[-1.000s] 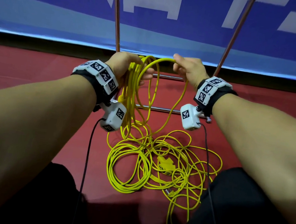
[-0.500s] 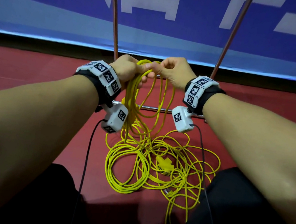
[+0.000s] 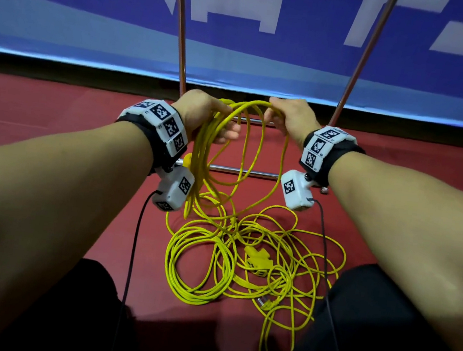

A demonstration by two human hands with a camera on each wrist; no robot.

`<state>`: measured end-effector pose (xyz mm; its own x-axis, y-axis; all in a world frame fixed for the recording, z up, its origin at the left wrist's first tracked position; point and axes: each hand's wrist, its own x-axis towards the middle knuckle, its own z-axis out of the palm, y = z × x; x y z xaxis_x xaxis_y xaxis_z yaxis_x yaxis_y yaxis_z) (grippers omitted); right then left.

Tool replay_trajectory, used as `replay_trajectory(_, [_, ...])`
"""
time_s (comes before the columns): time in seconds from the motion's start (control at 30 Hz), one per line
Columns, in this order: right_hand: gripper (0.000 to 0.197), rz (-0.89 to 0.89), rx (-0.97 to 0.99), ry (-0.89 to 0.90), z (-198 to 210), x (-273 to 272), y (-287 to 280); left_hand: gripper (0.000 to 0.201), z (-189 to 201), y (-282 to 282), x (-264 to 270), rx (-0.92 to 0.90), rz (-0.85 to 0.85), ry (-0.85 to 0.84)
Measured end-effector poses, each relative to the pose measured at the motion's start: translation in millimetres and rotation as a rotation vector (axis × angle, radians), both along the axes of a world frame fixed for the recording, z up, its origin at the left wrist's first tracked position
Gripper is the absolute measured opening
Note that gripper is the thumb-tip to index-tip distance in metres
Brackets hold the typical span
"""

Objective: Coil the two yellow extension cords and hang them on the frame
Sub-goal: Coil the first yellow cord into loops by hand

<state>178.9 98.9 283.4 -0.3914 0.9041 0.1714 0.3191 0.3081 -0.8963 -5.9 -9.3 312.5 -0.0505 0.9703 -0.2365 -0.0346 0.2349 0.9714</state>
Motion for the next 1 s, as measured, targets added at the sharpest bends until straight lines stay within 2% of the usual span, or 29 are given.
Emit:
replay_trajectory(0.17, [0.033, 0.044, 0.167, -0.16, -1.7, -20.6, -5.9, 0.03, -4.0, 2.8, 4.5, 0.051, 0.014, 0.173])
replay_trajectory(0.3, [0.033, 0.021, 0.21, -0.093, -2.2, -24.0, -11.0, 0.025, -5.5, 6.4, 0.6, 0.088, 0.016, 0.184])
replay_trajectory(0.43, [0.036, 0.144, 0.061, -0.112, -11.3, -12.5, -7.0, 0.024, -2.5, 8.6, -5.1, 0.121, 0.038, 0.138])
replay_trajectory(0.57, [0.041, 0.223, -0.189, -0.332, -26.8, 1.4, -8.0, 0.029, -5.7, 8.9, -11.3, 0.143, 0.095, 0.09])
replay_trajectory(0.67, [0.047, 0.157, -0.311, -0.27, -26.9, 2.7, -10.2, 0.028, -8.0, 8.6, -14.7, 0.141, 0.123, 0.131])
replay_trajectory(0.83, [0.054, -0.04, -0.052, -0.212, -18.8, 6.8, 2.9, 0.02, -8.1, 8.1, -14.0, 0.104, 0.132, 0.158])
replay_trajectory(1.0, [0.06, -0.116, 0.108, -0.219, -16.5, 14.7, 12.2, 0.022, -9.6, 3.6, -9.7, 0.055, 0.056, 0.137])
